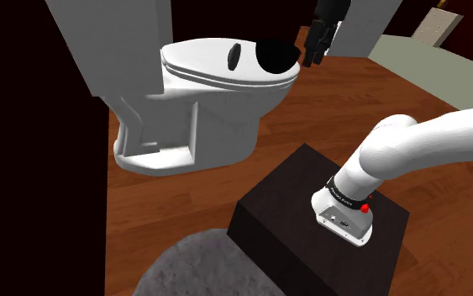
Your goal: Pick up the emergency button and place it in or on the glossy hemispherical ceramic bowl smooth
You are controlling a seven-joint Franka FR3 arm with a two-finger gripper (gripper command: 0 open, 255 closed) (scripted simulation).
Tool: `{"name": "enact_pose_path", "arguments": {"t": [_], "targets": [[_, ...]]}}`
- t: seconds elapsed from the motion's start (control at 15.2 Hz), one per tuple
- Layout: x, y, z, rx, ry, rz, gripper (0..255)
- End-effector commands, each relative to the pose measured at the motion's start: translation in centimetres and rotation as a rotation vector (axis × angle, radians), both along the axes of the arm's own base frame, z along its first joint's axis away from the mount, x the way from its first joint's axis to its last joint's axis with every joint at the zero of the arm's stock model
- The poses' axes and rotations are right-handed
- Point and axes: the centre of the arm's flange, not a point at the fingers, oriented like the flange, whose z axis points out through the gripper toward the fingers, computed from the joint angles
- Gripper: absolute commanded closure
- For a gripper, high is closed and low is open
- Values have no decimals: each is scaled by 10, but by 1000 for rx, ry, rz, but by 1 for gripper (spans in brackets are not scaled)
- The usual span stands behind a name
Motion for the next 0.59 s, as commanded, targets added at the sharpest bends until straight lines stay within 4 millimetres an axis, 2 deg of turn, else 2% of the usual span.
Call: {"name": "enact_pose_path", "arguments": {"t": [0.0,0.53], "targets": [[0,0,0,0,0,0,0],[97,4,-17,-64,-36,-79,0]]}}
